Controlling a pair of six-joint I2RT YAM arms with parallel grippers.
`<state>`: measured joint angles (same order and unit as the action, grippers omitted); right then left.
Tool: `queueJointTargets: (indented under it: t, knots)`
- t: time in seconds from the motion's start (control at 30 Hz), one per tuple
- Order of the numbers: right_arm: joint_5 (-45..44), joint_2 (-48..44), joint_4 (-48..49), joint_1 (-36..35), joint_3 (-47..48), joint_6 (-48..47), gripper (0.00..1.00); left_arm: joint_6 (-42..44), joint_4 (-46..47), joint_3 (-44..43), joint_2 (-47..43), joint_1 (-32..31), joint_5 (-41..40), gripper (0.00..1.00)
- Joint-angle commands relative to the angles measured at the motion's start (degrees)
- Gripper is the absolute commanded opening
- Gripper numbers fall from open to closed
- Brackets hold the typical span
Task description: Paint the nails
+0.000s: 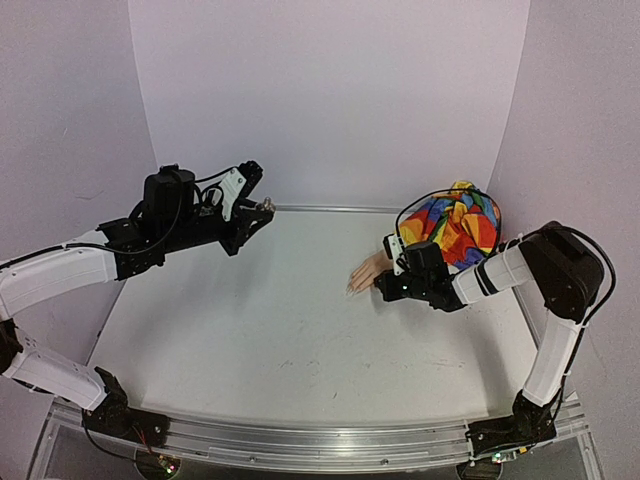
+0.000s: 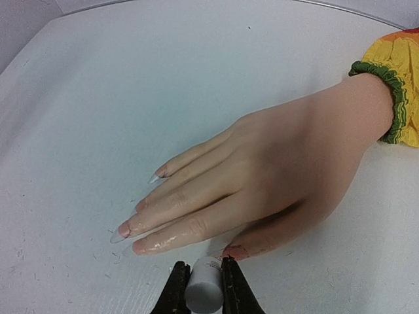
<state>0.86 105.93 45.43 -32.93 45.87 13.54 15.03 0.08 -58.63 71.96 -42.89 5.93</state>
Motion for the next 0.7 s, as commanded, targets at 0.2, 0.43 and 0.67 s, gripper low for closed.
queueJointTargets:
  t: [0.2, 0.43, 0.67]
  knots:
    - [2.9, -1.08, 2.26, -0.3, 0.19, 1.28, 0.0, 0.62, 3.26, -0.24, -2.13, 0.3, -0.22, 0.0]
    - [-2.52, -6.28, 2.44, -0.8, -2.79, 1.69, 0.0, 0.51, 3.24, -0.34, -1.98, 0.27, 0.05, 0.0]
    - [-7.73, -5.73, 1.93, -0.73, -2.02, 0.94, 0.0, 0.39, 3.21, -0.38, -2.08, 0.29, 0.3, 0.0]
